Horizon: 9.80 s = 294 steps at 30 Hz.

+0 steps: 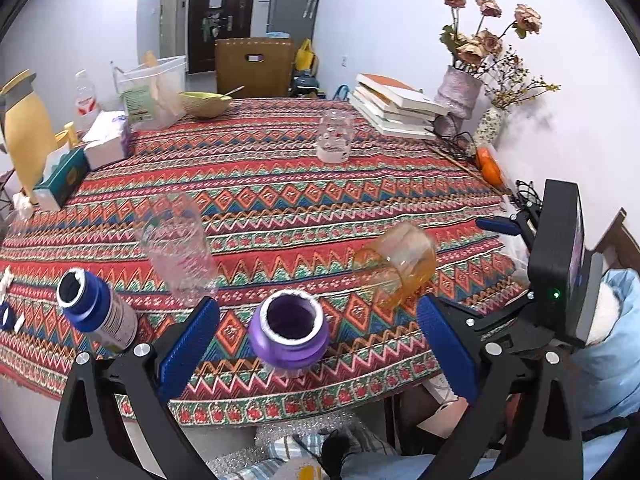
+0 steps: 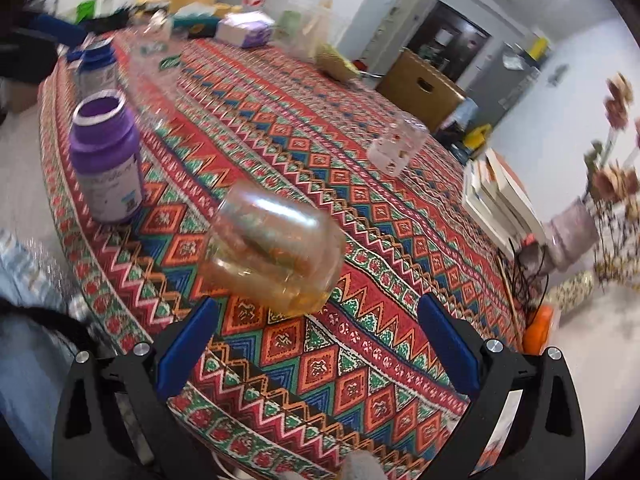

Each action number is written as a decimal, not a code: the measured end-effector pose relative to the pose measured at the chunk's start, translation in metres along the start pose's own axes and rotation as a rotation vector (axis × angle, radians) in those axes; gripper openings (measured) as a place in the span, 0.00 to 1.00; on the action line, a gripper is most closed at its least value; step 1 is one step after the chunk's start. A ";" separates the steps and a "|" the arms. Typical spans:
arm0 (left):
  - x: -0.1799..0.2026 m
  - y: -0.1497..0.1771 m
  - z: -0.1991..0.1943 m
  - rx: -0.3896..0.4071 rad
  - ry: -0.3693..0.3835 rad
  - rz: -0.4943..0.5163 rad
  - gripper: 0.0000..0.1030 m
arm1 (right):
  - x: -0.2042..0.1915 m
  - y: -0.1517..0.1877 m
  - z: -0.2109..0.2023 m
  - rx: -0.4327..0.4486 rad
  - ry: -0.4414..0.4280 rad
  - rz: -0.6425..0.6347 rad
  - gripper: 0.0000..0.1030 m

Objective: Flip cup upright

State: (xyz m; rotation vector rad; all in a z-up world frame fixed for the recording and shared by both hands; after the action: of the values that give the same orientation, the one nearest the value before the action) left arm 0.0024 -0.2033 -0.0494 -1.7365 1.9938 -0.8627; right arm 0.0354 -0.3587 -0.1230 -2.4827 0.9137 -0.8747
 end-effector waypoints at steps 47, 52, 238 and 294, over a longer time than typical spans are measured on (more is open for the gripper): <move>-0.052 -0.002 0.015 -0.051 -0.133 -0.142 0.93 | -0.080 -0.039 0.090 -0.310 -0.251 -1.003 0.75; -0.052 -0.004 0.011 -0.042 -0.130 -0.149 0.93 | -0.080 -0.035 0.082 -0.294 -0.227 -0.985 0.74; -0.099 0.108 -0.055 0.456 -0.228 -0.071 0.93 | -0.121 -0.017 -0.088 0.420 0.066 0.698 0.93; -0.098 0.106 -0.060 0.470 -0.230 -0.072 0.93 | -0.120 -0.022 -0.093 0.431 0.071 0.692 0.93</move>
State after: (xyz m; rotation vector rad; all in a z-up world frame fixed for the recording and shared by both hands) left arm -0.0974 -0.0890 -0.0856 -1.5568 1.4458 -1.0060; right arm -0.0879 -0.2720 -0.0940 -1.6114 1.3227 -0.8000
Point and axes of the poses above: each gripper's, at about its wrist camera, not at the fingertips, and z roughly the way its jaws point, x to its right, y to its underside, the point moved 7 cm from there along z, roughly the way its jaws point, and after that the axes turned 1 degree about -x, right-handed, at the moved point
